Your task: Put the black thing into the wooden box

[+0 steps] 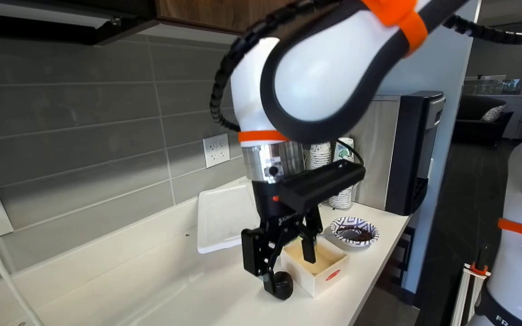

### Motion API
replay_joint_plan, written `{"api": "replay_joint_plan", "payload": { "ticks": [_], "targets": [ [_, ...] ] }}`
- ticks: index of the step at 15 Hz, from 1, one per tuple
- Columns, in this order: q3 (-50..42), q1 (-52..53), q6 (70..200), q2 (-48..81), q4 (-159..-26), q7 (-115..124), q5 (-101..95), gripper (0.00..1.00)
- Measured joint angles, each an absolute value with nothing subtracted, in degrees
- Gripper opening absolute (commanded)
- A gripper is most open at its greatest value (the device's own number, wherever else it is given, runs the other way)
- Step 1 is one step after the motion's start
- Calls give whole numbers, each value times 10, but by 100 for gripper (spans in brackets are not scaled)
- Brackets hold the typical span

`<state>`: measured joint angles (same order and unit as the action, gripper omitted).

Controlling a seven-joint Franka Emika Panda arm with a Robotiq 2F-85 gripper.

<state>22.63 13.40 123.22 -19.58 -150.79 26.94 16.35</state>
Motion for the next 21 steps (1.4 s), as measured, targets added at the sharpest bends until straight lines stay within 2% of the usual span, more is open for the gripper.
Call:
{"api": "replay_joint_plan", "payload": {
  "ticks": [4, 11, 15, 21],
  "targets": [
    [263, 142, 1363, -165, -1565, 314, 103, 100],
    [249, 87, 1560, -41, -1587, 422, -51, 100],
    [228, 47, 1604, 22, -1578, 497, -173, 100],
    [186, 47, 1606, 66, -1539, 613, -323, 100]
  ]
}}
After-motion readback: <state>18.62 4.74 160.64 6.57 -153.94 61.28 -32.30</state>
